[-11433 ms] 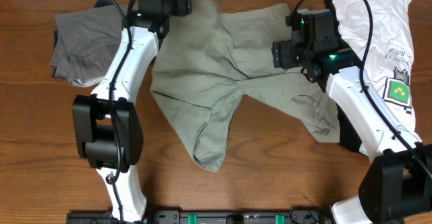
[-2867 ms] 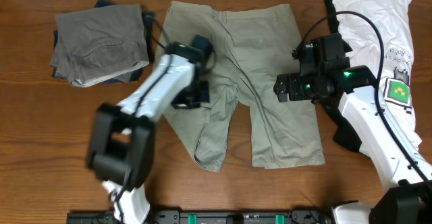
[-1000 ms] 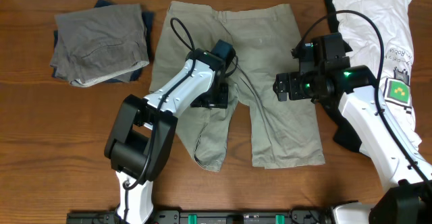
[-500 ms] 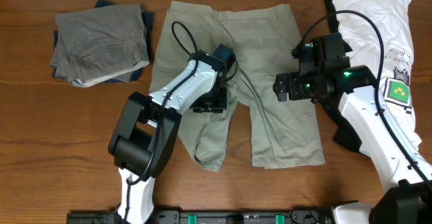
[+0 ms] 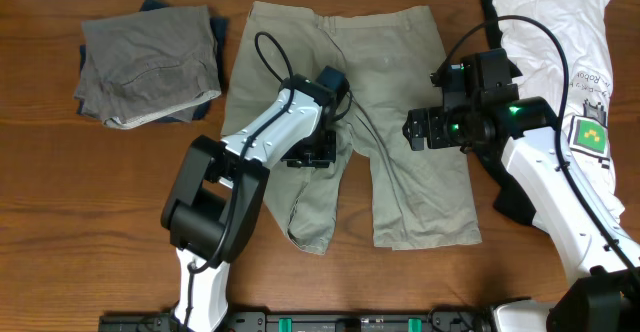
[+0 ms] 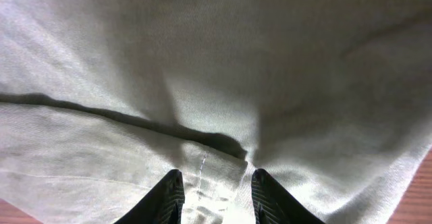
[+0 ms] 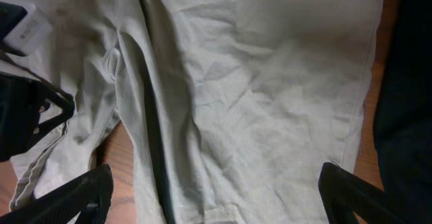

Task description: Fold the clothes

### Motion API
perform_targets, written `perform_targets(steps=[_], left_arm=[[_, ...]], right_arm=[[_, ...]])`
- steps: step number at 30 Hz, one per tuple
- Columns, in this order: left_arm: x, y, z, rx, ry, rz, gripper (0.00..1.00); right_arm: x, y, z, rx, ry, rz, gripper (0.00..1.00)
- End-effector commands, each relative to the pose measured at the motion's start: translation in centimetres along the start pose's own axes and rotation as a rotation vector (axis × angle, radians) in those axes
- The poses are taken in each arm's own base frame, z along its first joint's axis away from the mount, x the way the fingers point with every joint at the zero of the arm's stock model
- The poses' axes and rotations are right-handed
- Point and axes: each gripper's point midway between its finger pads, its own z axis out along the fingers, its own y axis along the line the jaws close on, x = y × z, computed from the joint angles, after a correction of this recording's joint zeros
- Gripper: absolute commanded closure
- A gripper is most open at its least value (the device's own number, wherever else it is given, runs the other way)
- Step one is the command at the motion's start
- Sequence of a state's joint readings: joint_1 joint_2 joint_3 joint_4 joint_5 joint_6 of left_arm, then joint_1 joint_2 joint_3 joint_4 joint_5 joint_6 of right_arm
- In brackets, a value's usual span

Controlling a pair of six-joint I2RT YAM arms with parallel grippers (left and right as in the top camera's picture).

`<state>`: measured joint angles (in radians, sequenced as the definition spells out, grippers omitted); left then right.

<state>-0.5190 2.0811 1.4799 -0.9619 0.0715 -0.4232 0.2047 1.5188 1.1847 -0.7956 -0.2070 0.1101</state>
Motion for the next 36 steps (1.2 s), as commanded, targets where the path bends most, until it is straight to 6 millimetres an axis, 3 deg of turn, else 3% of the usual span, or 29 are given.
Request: perform_targets(steps=[1,6,10,16,24,31,36], left_arm=[[0.5,0.4,1.5,-0.023,0.044,-0.012,0.65],[0.4,0.5,1.8,-0.020,0.055,-0.020,0.71],[0.3,0.7,1.8,-0.012,0.060,-0.031,0.93],[0.2,1.1,0.9,-0.005,0.062,-0.045,0.94],[0.2,4.2,-4.9,0.000,0.009,-0.117,0.94],[2.7,8.0,-11.6,0.028,-0.058,-0.225,0.94],[6.1,12.3,-14.7,-0.120,-0.093,-0.354,0.94]], right_arm=[[-0.9,0.3,-0.9,-0.012,-0.033,-0.012,0.05],[-0.9,0.3,-0.9,-0.012,-0.033,-0.012,0.05],[-1.0,0.3,-0.9,-0.012,-0.036,-0.013,0.05],[-1.2,0.3,-0.9,-0.013,-0.047,-0.016,0.05],[-1.7,0.4,-0.9,-0.015,-0.063,-0.019,0.05],[-2.1,0.4,-1.0,-0.017,-0.081,-0.024,0.05],[-2.6,0.5,-1.0,-0.018,-0.103,-0.039,0.04]])
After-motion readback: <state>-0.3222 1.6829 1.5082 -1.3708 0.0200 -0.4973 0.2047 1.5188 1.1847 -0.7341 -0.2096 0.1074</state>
